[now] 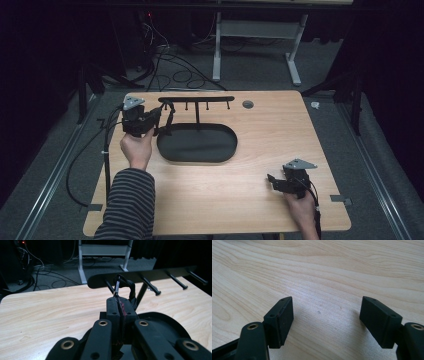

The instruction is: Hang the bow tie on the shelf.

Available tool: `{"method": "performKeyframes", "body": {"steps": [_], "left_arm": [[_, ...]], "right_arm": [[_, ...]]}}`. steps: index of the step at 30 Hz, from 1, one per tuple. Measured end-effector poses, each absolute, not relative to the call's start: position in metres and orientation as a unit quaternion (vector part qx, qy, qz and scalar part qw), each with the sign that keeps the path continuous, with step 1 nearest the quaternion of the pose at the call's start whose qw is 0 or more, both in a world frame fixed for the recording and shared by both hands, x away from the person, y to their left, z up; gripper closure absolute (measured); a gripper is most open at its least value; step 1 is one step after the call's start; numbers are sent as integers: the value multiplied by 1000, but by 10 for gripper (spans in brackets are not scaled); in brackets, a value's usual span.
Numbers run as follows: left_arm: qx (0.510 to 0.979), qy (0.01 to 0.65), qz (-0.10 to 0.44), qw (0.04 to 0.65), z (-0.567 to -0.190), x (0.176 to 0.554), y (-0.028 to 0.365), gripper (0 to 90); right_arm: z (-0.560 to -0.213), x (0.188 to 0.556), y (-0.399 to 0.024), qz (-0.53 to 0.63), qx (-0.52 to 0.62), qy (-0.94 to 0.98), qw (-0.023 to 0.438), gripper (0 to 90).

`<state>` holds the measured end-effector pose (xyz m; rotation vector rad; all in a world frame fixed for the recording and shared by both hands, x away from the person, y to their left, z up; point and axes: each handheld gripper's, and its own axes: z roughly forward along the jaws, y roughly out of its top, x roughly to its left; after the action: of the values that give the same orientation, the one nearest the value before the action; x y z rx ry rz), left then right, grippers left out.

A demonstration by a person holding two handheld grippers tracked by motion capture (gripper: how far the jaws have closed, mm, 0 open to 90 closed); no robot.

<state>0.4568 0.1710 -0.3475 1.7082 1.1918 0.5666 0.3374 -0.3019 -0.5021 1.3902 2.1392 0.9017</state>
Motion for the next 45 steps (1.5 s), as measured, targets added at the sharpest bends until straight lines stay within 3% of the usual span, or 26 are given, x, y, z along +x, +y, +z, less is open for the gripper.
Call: {"method": "performKeyframes", "body": {"steps": [21,45], "left_arm": [[711,501,241,430,-366,465,172,834],[726,484,217,439,-365,438,178,622]], "right_arm": [[-502,337,-302,325,500,773,217,286],[-502,337,-302,324,501,773,217,286]]}}
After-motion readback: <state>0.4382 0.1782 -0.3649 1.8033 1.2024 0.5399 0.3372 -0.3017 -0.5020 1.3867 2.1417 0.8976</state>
